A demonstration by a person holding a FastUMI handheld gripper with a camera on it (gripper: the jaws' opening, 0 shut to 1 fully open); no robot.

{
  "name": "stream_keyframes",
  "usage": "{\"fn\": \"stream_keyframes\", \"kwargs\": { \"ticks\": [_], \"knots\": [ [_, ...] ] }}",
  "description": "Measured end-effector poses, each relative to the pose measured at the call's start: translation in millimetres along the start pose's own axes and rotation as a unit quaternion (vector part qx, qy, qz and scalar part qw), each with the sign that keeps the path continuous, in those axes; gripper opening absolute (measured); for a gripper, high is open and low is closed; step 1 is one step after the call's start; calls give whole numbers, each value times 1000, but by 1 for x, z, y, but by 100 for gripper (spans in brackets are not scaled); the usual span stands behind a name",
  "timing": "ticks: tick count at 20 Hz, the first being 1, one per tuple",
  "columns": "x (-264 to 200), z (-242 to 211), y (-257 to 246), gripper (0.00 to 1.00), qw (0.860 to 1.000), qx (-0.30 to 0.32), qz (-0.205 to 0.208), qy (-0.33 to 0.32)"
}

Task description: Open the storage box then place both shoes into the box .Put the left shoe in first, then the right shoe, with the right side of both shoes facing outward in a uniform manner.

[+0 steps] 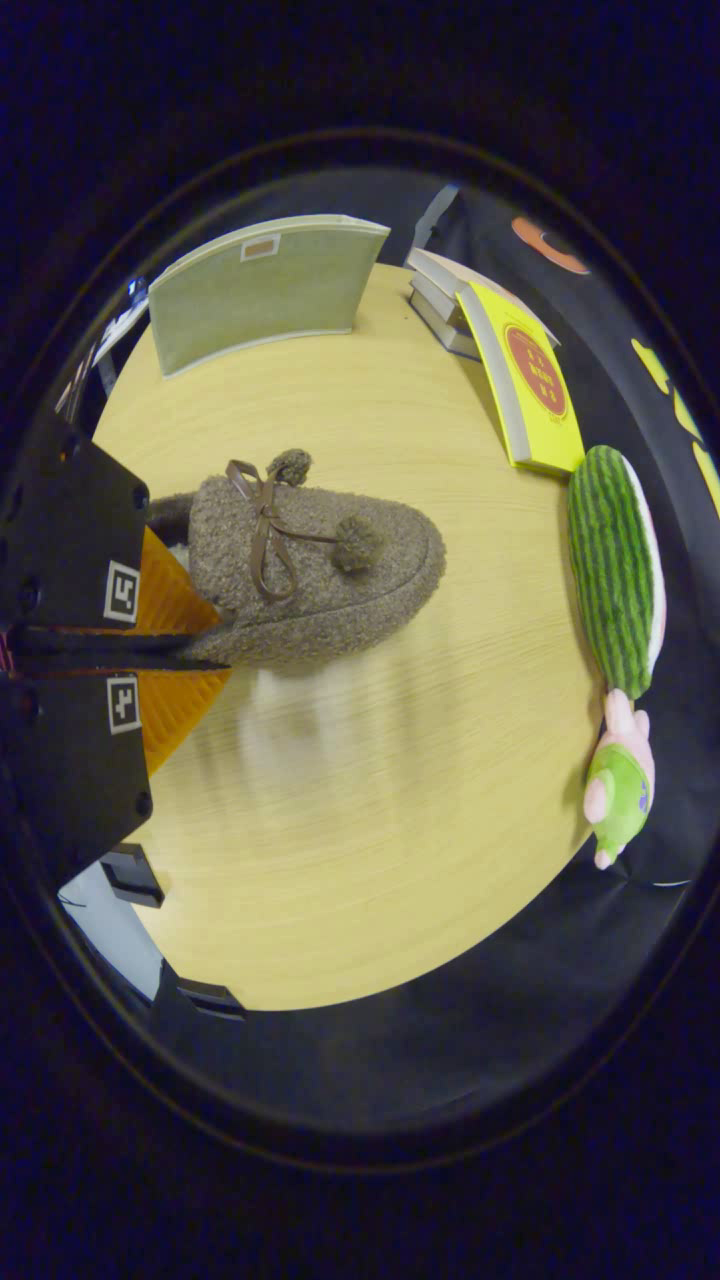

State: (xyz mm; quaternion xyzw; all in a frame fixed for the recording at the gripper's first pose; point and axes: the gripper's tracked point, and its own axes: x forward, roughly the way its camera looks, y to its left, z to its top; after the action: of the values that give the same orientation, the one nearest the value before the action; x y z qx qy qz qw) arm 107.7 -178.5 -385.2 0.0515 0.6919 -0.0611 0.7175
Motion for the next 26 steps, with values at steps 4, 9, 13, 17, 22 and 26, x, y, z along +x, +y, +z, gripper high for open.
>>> {"fn": "stream_keyframes", "kwargs": {
  "ticks": [4, 9, 13, 17, 22, 26],
  "knots": [
    [-37, -3, 15, 6, 1000, -15, -7, -17],
    [-91, -11, 55, 6, 999, -12, 22, -29],
    [-128, -14, 85, 6, 998, -23, 18, -51],
    [-159, -22, 134, 6, 996, -44, 34, -65],
    [-179, -36, 205, 6, 993, -49, 79, -67],
    [-185, -42, 259, 6, 990, -24, 114, -74]
  ]
}}
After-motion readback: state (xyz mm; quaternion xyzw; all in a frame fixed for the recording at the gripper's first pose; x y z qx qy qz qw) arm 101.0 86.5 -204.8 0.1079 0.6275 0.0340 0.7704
